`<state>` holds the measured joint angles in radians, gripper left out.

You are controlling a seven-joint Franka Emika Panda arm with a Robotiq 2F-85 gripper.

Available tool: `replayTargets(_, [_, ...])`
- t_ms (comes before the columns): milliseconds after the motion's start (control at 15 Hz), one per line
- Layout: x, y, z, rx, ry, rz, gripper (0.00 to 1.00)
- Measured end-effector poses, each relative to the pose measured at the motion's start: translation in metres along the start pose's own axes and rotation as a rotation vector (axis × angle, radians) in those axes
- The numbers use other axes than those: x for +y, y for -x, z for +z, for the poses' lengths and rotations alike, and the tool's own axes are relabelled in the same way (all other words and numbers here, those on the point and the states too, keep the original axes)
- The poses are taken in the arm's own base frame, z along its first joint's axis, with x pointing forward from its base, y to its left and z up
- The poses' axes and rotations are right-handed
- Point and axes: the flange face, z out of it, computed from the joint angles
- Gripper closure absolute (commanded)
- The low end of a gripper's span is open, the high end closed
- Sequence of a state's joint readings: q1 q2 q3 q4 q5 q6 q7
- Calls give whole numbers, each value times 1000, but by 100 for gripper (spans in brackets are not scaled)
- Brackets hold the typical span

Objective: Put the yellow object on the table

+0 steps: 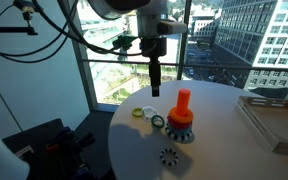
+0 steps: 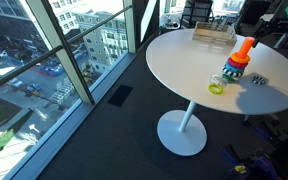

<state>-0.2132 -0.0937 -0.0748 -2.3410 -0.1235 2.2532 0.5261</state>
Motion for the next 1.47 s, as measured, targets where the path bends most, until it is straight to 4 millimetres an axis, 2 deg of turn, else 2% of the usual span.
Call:
replayTargets(1133, [-4, -6, 1, 23, -37, 18, 0])
replayTargets(1333, [-5, -13, 7, 38, -47, 23, 0])
replayTargets(1467, [-6, -19, 18, 46, -49, 25, 0])
